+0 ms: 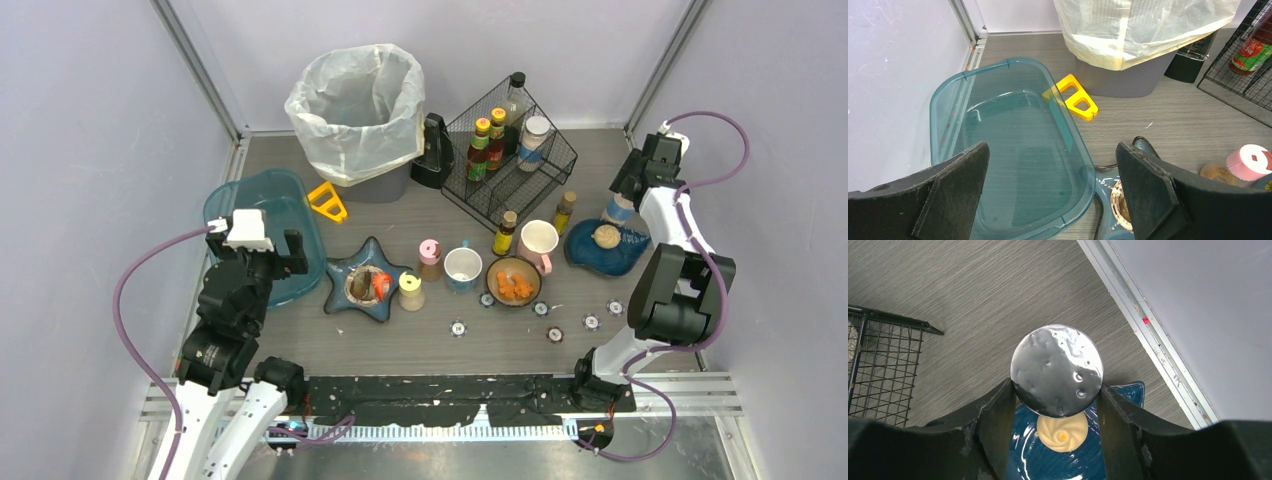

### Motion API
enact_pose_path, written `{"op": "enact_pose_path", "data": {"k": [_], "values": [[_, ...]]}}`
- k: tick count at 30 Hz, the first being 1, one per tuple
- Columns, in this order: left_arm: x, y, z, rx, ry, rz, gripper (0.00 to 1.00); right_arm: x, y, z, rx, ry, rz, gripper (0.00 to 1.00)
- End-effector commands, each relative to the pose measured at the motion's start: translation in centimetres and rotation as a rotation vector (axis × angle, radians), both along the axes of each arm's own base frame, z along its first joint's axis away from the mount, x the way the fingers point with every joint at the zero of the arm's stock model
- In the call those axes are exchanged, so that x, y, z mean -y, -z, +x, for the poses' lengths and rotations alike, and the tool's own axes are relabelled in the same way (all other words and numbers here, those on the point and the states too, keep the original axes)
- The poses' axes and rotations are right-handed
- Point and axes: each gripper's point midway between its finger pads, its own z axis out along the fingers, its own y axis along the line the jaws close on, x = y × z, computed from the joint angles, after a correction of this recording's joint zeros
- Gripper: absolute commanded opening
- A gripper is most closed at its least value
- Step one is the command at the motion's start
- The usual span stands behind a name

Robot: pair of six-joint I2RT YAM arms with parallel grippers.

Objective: Clear the kitchen counter

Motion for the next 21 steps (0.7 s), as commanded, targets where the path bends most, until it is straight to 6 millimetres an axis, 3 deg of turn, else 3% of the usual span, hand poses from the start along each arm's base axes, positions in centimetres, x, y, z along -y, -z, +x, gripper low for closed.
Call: {"op": "enact_pose_path", "data": {"k": [1,5,12,15,18,20,21], "values": [[0.5,-1.1,0.5,0.041,0.02,-0.016,0.99,0.0,-3.3,1.7,0.113,-0.04,-0.015,0.28],[0.7,-1.0,0.5,0.039,0.025,-0.018,0.99,-0.9,-6.7,2.5,0.208,-0.075,-0.013,0.17],[0.8,-0.7,0.8,0.028,0.031,-0.013,0.99,-3.9,-15.4,3.6,0.381,-0.196,-0.068,0.08],[0.9,-0.6,0.9,0.022,0.035,-0.012,0.99,-6.4,-19.4,4.0,0.437,-0.289,-0.118,0.07],[1.0,-0.5,0.9,0.02,0.035,-0.011,0.97,-9.4,-21.8,4.1,0.467,-0.387,-0.162,0.06],[1.0,-0.5,0.9,0.019,0.036,-0.011,0.98,-11.7,-23.4,4.0,0.497,-0.46,-0.189,0.06],[1.0,-0.4,1.0,0.017,0.035,-0.01,0.98,-14.0,-24.3,3.9,0.523,-0.553,-0.188,0.06]]}}
